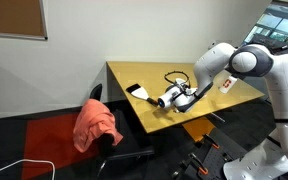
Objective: Pour the sweets in the cup onto the table
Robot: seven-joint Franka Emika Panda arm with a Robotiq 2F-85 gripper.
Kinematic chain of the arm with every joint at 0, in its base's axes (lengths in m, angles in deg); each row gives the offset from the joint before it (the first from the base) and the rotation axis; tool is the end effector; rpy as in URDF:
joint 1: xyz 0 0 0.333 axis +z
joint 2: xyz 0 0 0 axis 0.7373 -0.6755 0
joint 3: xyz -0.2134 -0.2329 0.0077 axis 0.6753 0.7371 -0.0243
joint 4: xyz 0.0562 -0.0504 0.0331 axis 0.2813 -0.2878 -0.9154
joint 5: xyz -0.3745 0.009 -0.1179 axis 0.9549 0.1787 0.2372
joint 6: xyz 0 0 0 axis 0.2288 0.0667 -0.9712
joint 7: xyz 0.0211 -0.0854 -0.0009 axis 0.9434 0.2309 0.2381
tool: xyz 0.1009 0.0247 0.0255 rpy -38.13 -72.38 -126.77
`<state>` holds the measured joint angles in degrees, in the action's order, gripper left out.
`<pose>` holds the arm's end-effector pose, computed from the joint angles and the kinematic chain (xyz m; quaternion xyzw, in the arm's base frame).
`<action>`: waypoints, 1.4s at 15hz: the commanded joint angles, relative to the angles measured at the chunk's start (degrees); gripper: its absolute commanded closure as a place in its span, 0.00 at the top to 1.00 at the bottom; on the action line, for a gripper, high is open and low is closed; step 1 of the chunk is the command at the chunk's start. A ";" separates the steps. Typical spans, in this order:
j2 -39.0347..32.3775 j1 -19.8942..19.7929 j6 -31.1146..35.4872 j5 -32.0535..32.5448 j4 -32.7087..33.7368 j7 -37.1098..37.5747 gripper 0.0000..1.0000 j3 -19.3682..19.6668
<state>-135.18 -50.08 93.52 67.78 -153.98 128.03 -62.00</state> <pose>0.5023 -0.1696 0.0763 0.6866 0.0945 -0.1802 0.6980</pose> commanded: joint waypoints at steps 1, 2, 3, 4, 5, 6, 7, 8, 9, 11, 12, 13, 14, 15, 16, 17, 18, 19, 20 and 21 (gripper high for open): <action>-2.10 -0.10 -4.20 -1.20 2.98 -3.36 0.01 -0.97; -2.56 -0.06 -4.96 -1.20 3.46 -3.92 0.01 -1.06; -2.87 -0.09 -5.34 -1.13 3.79 -4.37 0.01 -1.19; -3.14 -0.10 -5.63 -1.02 4.08 -4.55 0.01 -1.29; -3.40 -0.13 -5.83 -0.96 4.37 -4.62 0.01 -1.37; -3.39 -0.29 -5.55 -0.75 4.44 -4.60 0.01 -1.50; -3.32 -0.39 -5.20 -0.51 4.46 -4.49 0.01 -1.56; -2.82 -0.68 -4.19 -0.21 4.19 -4.28 0.01 -1.73; -2.10 -1.02 -3.18 0.04 3.83 -3.68 0.01 -1.88; -0.59 -1.79 -1.01 0.13 3.24 -2.94 0.01 -2.23; 0.57 -2.29 0.50 0.00 2.64 -2.75 0.01 -2.45; 1.82 -2.89 2.35 -0.19 2.05 -2.57 0.01 -2.68; 3.44 -3.68 4.75 -0.41 1.28 -2.16 0.01 -2.91; 4.95 -4.35 7.02 -0.63 0.62 -1.62 0.01 -3.00; 6.57 -5.04 9.32 -0.81 -0.07 -0.87 0.01 -3.01; 8.42 -5.74 11.56 -0.93 -0.83 0.00 0.01 -2.88; 10.17 -6.37 13.79 -0.99 -1.51 0.86 0.01 -2.68; 12.32 -7.01 15.91 -1.16 -2.50 1.80 0.01 -2.44; 14.61 -7.62 17.87 -1.42 -3.57 2.74 0.01 -2.19; 16.41 -8.26 19.91 -1.75 -4.25 3.64 0.01 -2.03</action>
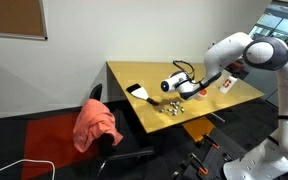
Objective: Pour the sweets in the cup onto the table
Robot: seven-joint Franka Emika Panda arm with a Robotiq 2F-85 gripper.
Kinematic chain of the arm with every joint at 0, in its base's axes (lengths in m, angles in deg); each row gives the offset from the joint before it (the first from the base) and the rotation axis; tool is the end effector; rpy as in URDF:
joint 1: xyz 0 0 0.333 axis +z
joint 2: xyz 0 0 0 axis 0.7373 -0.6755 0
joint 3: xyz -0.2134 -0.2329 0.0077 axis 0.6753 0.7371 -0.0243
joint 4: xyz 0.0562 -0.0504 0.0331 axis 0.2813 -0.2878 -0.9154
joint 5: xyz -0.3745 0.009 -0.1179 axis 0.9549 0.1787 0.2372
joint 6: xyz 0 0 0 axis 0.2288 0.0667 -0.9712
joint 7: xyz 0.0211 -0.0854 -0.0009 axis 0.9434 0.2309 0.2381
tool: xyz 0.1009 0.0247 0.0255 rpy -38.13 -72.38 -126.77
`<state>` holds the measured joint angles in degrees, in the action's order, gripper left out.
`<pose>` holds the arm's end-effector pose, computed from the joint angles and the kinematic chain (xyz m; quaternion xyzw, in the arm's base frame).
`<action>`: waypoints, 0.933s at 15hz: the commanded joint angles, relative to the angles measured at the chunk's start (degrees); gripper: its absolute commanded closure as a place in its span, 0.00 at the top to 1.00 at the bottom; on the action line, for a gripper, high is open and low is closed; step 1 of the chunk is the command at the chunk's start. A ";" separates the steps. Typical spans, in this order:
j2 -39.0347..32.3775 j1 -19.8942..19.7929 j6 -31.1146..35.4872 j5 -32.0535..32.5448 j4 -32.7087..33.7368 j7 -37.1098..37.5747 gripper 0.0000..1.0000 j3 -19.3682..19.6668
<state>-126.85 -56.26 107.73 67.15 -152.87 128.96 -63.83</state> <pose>0.5411 -0.1902 0.1344 0.7776 0.0406 -0.0906 0.6209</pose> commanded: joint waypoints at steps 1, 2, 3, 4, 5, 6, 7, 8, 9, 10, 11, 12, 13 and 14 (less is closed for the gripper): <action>10.02 -2.67 7.71 -1.69 -6.05 3.44 0.01 -0.02; 11.67 -3.28 9.89 -2.34 -6.39 4.20 0.01 0.25; 13.13 -3.83 12.09 -3.04 -6.65 4.94 0.01 0.53; 14.37 -4.26 14.32 -3.71 -6.79 5.72 0.01 0.87; 15.31 -4.70 16.58 -4.31 -6.63 6.65 0.01 1.20; 16.02 -5.14 19.06 -5.01 -6.46 7.56 0.01 1.59; 16.69 -5.55 21.82 -5.78 -6.22 8.19 0.01 2.01; 17.22 -5.85 24.70 -6.07 -6.15 9.31 0.01 2.50; 17.78 -6.14 27.97 -6.14 -6.13 10.35 0.01 3.03; 18.17 -6.32 31.36 -5.06 -6.16 12.22 0.01 3.68; 18.56 -6.53 34.83 -4.31 -6.22 13.84 0.01 4.25; 18.80 -6.63 38.02 -3.74 -6.29 14.99 0.01 4.84; 16.62 -5.20 33.96 -5.45 -4.57 12.08 0.01 5.28; 16.71 -5.27 34.91 -5.45 -4.55 12.34 0.04 5.59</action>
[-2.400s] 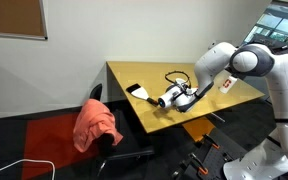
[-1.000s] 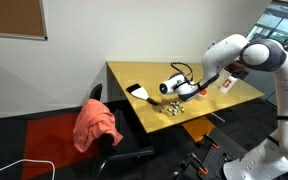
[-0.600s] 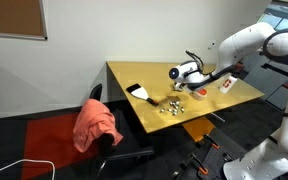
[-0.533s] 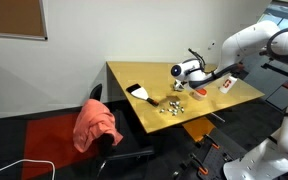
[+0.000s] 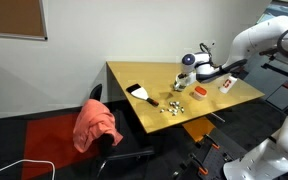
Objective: Pour the sweets in the cup onto the table
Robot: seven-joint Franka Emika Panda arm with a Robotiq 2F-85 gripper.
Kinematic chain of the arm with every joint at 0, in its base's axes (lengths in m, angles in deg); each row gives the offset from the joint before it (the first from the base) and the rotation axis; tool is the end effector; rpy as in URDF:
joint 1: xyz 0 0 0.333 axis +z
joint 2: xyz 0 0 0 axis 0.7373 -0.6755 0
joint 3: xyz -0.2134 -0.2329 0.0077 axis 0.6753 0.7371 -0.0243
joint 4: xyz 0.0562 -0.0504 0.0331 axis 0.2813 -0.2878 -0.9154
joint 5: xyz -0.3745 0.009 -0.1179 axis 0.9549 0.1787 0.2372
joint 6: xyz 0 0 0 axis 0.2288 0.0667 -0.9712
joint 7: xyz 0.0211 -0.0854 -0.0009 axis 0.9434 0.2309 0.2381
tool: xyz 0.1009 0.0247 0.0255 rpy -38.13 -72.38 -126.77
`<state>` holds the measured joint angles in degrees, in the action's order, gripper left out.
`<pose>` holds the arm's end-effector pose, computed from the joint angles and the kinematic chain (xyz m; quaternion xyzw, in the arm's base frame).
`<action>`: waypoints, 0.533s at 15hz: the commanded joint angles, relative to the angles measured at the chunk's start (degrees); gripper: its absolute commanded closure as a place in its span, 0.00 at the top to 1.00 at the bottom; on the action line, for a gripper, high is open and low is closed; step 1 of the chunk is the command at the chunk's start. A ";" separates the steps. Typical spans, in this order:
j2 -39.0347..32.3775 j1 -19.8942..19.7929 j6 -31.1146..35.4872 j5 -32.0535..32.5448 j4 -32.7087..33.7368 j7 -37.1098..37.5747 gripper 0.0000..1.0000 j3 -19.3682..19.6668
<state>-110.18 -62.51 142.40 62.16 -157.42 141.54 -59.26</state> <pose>0.5513 -0.2247 0.2550 0.8857 -0.1178 0.1451 0.4251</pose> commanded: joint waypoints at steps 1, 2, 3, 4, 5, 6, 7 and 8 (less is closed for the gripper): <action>-0.07 0.98 0.22 -0.47 -0.01 -0.24 0.04 1.13; -0.20 0.99 0.22 -0.47 -0.01 -0.24 0.04 1.14; -0.32 1.06 0.21 -0.48 -0.01 -0.24 0.04 1.12; -0.35 1.14 0.19 -0.48 -0.01 -0.24 0.01 1.11; -1.01 0.42 1.80 -2.18 0.92 -0.56 0.01 0.88; -1.95 -0.36 2.94 -4.66 2.36 -0.92 0.01 0.83; -2.91 -1.31 4.50 -8.00 3.90 -1.84 0.01 0.86; -3.72 -2.17 6.40 -11.39 5.10 -2.59 0.01 1.02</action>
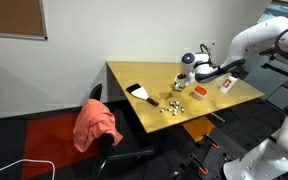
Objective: Pour the sweets in the cup onto the table
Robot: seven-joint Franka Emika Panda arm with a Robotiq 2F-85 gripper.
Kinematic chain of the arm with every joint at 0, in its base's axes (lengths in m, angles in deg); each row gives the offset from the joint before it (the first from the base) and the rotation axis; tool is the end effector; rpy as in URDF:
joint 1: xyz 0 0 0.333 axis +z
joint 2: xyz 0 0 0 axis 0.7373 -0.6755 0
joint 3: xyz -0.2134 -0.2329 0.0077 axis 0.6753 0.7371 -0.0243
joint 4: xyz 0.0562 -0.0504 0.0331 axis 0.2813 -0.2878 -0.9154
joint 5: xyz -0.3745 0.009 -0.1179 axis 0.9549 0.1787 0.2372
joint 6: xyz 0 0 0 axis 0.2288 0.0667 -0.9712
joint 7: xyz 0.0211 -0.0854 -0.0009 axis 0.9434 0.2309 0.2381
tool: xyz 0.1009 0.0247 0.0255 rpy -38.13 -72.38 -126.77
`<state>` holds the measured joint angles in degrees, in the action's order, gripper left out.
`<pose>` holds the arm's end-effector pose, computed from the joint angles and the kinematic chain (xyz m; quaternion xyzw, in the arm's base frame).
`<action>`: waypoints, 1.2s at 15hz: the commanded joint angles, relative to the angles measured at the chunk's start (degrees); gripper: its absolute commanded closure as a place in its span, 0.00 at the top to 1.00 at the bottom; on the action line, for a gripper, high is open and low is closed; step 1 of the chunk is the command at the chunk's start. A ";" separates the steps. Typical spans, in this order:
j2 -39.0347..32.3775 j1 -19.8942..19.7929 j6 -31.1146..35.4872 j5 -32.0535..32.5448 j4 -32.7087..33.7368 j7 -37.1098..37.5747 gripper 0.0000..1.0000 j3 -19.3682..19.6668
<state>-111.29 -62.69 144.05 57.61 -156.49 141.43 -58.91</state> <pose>0.5549 -0.2277 0.2503 0.8932 -0.1494 0.1433 0.3991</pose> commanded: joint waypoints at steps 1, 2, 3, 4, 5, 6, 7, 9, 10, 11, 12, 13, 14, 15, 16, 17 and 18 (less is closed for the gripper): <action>-3.42 -2.54 6.38 -9.97 5.42 -3.12 0.01 1.01; -4.36 -3.44 8.90 -13.62 6.80 -4.56 0.01 1.38; -5.24 -4.03 11.22 -16.89 8.00 -5.85 0.01 1.93; -6.08 -4.31 13.18 -19.84 9.10 -7.27 0.01 2.65; -6.98 -4.72 15.74 -22.70 10.08 -8.86 0.01 3.35; -7.89 -5.42 18.67 -26.43 10.93 -11.41 0.01 3.59; -8.73 -5.78 21.13 -30.30 11.62 -13.91 0.01 3.88; -10.24 -5.99 25.20 -38.72 12.60 -20.58 0.01 3.94; -11.06 -5.90 26.18 -43.57 13.19 -24.38 0.01 3.78; -11.89 -5.77 26.64 -48.66 13.85 -28.39 0.01 3.52; -12.71 -5.63 26.15 -54.31 14.74 -32.78 0.01 3.10; -13.52 -5.00 25.18 -59.54 15.81 -36.63 0.01 3.24; -14.35 -4.82 24.13 -64.05 17.11 -39.96 0.01 2.94; -15.15 -4.73 22.94 -67.80 18.64 -42.67 0.01 2.68; -16.02 -4.48 22.01 -70.69 20.07 -44.69 0.01 2.75; -17.01 -4.27 20.91 -72.98 21.78 -46.30 0.01 2.94; -17.84 -4.16 19.84 -74.82 23.28 -47.61 0.01 3.04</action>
<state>-126.23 -67.35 167.98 -11.82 -138.96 98.00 -56.04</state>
